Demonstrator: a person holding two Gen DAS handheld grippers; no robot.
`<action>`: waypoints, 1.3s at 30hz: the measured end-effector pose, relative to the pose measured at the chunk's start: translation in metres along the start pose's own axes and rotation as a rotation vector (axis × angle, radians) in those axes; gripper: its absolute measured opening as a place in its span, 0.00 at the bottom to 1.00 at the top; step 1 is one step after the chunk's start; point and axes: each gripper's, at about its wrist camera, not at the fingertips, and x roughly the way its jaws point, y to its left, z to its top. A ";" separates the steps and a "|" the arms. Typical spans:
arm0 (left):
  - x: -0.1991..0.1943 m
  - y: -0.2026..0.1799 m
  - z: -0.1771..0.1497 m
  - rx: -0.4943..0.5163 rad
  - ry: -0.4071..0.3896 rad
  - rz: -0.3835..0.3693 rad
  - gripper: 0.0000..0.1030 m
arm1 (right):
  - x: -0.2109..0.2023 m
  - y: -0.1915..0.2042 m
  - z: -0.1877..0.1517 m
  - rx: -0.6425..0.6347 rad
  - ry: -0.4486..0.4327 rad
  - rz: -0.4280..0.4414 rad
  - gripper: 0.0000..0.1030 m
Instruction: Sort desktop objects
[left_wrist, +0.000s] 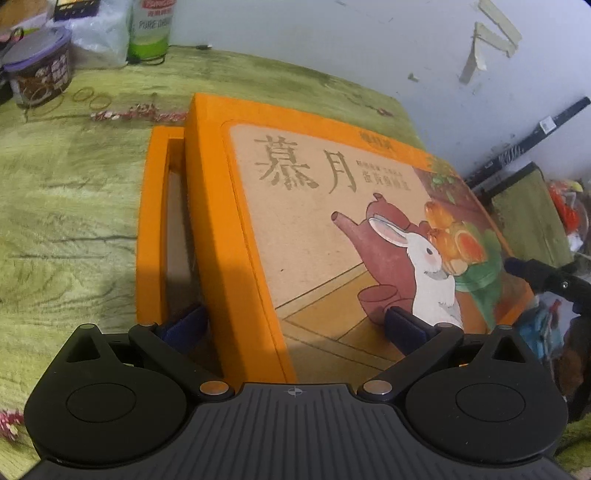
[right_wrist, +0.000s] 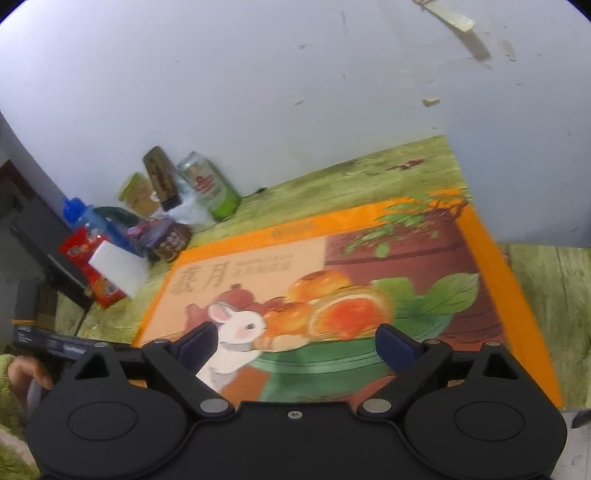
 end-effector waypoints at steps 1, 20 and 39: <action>-0.001 0.005 -0.001 -0.023 -0.006 0.001 1.00 | -0.002 0.000 0.000 0.000 -0.005 -0.004 0.89; -0.010 0.018 -0.009 -0.112 -0.088 -0.023 1.00 | -0.026 -0.122 0.023 0.339 -0.002 -0.152 0.99; 0.011 0.008 -0.006 -0.091 -0.078 -0.055 1.00 | 0.025 -0.150 0.017 0.501 0.161 0.023 1.00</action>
